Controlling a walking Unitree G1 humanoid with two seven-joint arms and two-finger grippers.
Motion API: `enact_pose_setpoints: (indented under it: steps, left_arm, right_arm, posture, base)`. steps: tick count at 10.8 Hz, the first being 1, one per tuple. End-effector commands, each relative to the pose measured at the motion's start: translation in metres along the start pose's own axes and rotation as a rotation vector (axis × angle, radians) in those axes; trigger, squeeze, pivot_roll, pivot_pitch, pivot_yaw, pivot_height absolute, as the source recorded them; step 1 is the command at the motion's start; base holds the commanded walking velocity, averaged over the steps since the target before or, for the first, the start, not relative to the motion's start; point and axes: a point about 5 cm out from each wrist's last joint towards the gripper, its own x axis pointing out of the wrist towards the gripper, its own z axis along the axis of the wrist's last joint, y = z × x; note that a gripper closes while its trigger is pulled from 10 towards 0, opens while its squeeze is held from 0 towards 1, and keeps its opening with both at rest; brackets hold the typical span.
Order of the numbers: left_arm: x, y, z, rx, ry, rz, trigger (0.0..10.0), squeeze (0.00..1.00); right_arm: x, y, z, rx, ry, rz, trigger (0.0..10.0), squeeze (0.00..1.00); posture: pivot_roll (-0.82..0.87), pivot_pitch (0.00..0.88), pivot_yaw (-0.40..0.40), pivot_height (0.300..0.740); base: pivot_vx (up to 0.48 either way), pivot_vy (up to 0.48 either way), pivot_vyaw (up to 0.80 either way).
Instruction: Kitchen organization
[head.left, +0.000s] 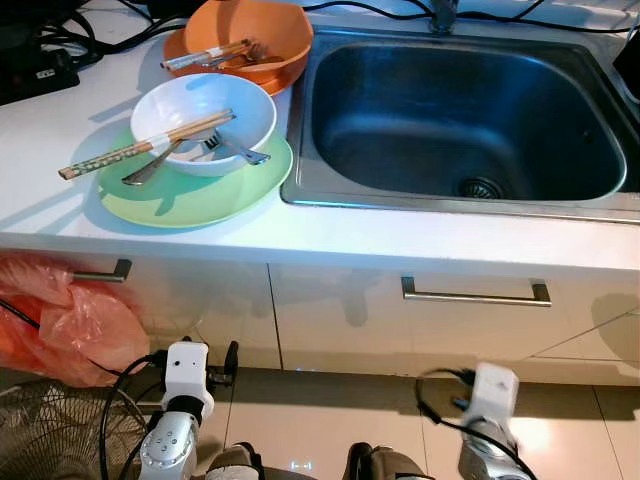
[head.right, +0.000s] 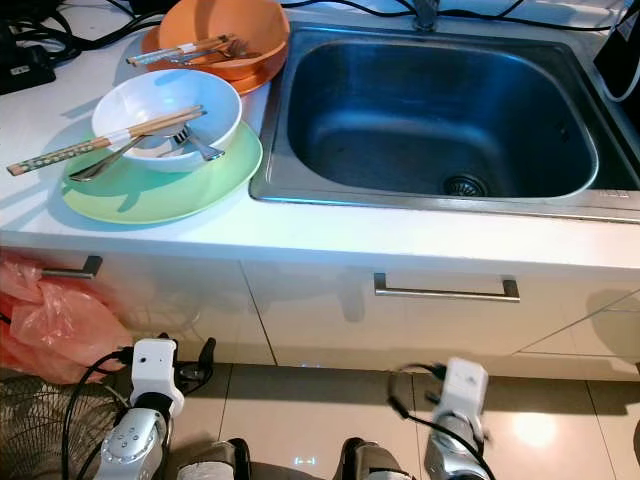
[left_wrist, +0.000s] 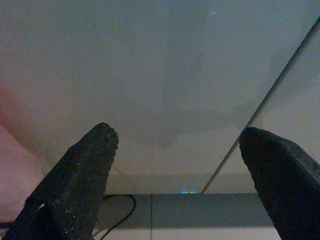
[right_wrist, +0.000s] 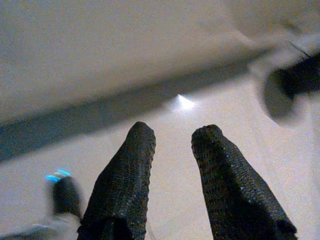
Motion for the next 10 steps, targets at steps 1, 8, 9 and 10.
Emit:
enact_pose_setpoints:
  steps: [1, 8, 9, 10]
  left_arm:
    - [-0.004, -0.001, -0.005, -0.004, 0.022, -0.003, 10.0, 0.00]
    - [0.004, 0.000, 0.004, -0.014, -0.001, 0.003, 10.0, 0.00]
    - [0.005, 0.001, 0.005, -0.014, -0.002, 0.004, 10.0, 0.00]
    - [0.006, 0.001, 0.006, -0.014, -0.003, 0.004, 10.0, 0.00]
  right_arm:
    - [-0.004, -0.006, -0.017, 0.049, 0.137, -0.169, 10.0, 0.00]
    - [-0.028, -0.010, -0.016, 0.222, 0.169, -0.702, 10.0, 0.00]
    - [-0.031, -0.011, -0.014, 0.237, 0.125, -0.771, 10.0, 0.00]
    - [-0.035, -0.013, -0.012, 0.245, 0.077, -0.826, 10.0, 0.00]
  posture:
    - [0.09, 0.214, -0.035, 0.740]
    - [0.09, 0.205, -0.028, 0.740]
    - [0.08, 0.202, -0.026, 0.740]
    - [0.08, 0.200, -0.026, 0.740]
  base:
    - [0.000, 0.000, 0.00]
    - [0.000, 0.000, 0.00]
    - [0.000, 0.000, 0.00]
    - [0.000, 0.000, 0.00]
